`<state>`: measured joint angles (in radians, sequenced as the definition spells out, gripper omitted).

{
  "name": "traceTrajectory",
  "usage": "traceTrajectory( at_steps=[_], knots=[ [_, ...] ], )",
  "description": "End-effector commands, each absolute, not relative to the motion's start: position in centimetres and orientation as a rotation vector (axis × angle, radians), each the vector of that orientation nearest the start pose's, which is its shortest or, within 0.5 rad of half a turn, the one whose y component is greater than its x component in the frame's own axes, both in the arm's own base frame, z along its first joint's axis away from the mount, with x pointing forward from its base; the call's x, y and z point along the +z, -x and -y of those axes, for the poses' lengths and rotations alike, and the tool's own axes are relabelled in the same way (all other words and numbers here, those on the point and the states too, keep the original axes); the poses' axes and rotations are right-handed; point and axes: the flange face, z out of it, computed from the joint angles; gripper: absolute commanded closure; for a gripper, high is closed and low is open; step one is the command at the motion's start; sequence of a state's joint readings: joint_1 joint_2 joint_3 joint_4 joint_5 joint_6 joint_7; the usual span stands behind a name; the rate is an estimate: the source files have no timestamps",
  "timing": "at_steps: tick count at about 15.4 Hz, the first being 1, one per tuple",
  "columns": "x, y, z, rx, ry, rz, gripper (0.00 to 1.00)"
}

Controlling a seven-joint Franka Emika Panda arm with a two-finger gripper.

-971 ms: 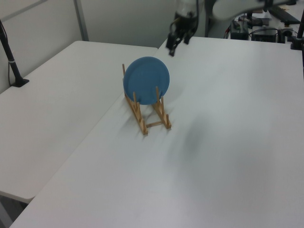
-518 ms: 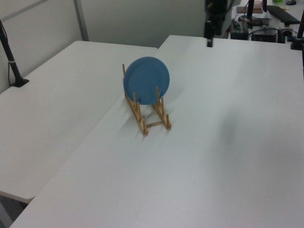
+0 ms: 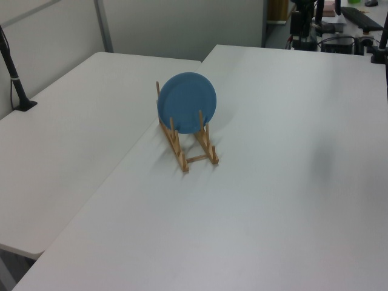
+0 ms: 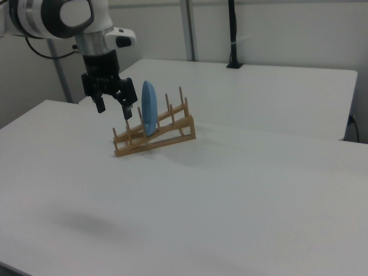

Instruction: Place plate in plate rack

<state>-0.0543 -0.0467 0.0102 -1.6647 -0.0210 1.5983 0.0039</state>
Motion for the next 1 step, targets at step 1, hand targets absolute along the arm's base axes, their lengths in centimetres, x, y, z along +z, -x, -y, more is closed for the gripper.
traceTrajectory(
  at_steps=[1],
  knots=[
    [60.48, -53.20, 2.09, 0.077, 3.138, -0.041, 0.00]
  ],
)
